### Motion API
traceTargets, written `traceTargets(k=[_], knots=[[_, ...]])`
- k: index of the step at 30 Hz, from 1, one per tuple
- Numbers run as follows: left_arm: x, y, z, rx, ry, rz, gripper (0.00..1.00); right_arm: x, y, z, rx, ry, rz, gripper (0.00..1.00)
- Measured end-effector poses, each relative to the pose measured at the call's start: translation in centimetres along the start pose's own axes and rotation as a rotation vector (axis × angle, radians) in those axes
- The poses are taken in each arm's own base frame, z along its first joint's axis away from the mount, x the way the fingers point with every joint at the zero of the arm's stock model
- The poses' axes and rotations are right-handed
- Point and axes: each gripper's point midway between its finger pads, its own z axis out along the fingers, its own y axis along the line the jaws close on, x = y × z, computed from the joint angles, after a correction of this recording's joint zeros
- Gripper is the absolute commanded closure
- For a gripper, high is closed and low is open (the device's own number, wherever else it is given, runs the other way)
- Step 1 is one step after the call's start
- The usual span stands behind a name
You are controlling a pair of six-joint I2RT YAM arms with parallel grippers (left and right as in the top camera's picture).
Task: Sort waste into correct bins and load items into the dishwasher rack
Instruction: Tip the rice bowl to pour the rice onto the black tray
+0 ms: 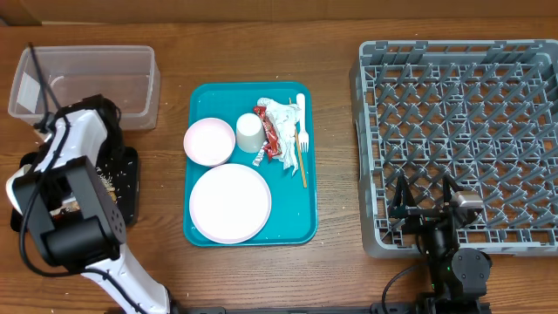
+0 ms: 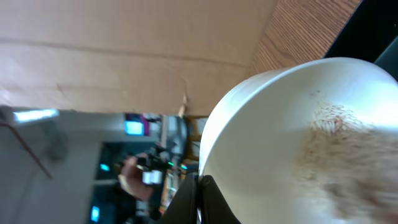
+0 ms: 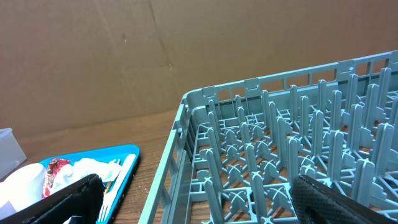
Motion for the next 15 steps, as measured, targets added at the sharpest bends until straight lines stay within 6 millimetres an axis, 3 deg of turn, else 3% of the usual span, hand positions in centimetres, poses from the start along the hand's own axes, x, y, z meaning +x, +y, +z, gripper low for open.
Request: traceTargets(k=[15], knots=[[-1.9, 1.2, -0.9, -0.137, -0.079, 0.108, 0.96, 0.0, 0.0, 0.0, 0.0, 0.0, 0.0, 0.0]])
